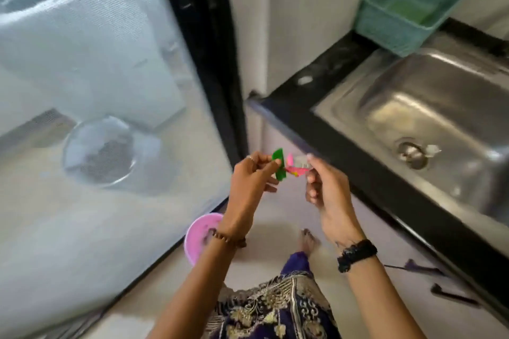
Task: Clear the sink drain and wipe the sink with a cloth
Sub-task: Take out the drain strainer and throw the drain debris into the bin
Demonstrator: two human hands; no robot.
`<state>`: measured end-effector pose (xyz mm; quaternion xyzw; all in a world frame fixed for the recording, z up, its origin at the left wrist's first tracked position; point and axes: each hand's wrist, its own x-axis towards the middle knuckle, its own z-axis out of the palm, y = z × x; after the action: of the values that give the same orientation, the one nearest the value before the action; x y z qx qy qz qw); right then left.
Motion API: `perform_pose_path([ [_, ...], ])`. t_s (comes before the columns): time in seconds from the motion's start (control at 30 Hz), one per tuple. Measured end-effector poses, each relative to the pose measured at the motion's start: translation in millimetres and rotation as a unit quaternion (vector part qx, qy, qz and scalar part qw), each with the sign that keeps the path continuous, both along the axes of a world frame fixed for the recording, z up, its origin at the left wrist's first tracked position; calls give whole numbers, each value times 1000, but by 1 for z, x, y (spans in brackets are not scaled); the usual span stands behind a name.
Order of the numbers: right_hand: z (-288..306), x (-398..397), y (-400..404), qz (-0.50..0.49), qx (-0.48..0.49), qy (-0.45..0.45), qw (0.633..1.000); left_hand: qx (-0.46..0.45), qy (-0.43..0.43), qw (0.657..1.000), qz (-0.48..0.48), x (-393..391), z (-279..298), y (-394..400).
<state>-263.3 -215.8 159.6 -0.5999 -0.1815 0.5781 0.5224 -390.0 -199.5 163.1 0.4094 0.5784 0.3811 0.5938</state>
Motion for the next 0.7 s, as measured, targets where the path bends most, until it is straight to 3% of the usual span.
perform_pose_path([
  [0.2,-60,-124,-45,202,-64,-17,977,-80,32,978,191,-126,-58,-90],
  [0.37,-144,-187,-44,314,-127,-98,936,-139,72,940,302,-179,-137,-121],
  [0.5,-265,-217,-23,402,-107,-250,874,-196,71,925,319,-202,-258,-109],
  [0.63,-413,-232,-8,491,-69,-409,766,-223,84,920,312,-214,-401,-90],
  [0.7,-479,-237,-8,515,-67,-435,735,-234,80,918,309,-215,-464,-85],
])
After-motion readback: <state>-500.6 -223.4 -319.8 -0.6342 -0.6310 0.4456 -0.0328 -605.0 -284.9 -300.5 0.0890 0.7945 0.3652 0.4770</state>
